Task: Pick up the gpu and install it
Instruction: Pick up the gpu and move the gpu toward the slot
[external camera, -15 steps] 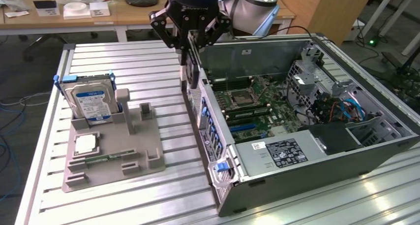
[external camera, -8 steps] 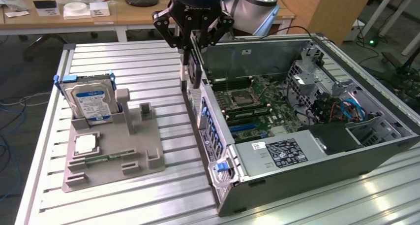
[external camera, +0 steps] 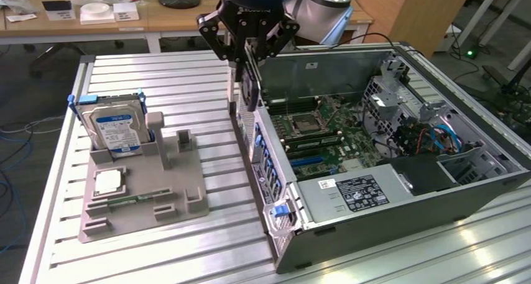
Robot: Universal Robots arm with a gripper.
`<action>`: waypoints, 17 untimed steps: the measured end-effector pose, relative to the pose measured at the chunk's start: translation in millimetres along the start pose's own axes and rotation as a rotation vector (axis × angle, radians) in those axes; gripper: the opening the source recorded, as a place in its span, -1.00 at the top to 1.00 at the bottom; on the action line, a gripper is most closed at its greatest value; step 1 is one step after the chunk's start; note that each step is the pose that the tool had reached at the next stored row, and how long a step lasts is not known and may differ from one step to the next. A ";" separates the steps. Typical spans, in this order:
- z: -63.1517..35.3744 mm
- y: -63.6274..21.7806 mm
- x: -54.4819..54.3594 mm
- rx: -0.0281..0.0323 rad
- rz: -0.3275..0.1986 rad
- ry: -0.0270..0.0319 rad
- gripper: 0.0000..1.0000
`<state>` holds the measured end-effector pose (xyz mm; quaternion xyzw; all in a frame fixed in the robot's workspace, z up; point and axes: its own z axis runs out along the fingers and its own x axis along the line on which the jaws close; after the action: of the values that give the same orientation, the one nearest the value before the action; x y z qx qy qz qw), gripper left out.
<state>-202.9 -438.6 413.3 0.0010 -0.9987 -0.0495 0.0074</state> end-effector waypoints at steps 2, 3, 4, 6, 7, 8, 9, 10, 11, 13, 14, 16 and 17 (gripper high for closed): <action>0.0 0.0 -1.5 0.0000 0.000 0.0001 0.44; 0.0 0.0 -2.3 0.0000 0.000 0.0000 0.44; 0.0 0.0 -3.2 0.0000 0.000 0.0000 0.44; 0.0 0.0 -4.4 0.0000 0.000 0.0000 0.44; 0.0 -0.1 -4.9 0.0000 0.000 0.0000 0.44; 0.0 -0.1 -5.3 0.0000 0.000 0.0000 0.44; 0.0 0.0 -5.7 0.0000 0.000 0.0000 0.44; 0.0 0.0 -6.0 0.0000 0.000 0.0000 0.44; 0.0 0.0 -6.4 0.0000 0.000 0.0000 0.44; 0.0 0.0 -7.2 -0.0001 0.000 -0.0001 0.44; 0.0 0.0 -7.8 -0.0001 0.000 0.0000 0.44; -0.1 0.0 -9.1 0.0001 0.000 0.0001 0.44; -0.1 0.0 -9.6 0.0000 0.000 0.0000 0.44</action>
<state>-193.3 -438.6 413.2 0.0010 -0.9987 -0.0495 0.0074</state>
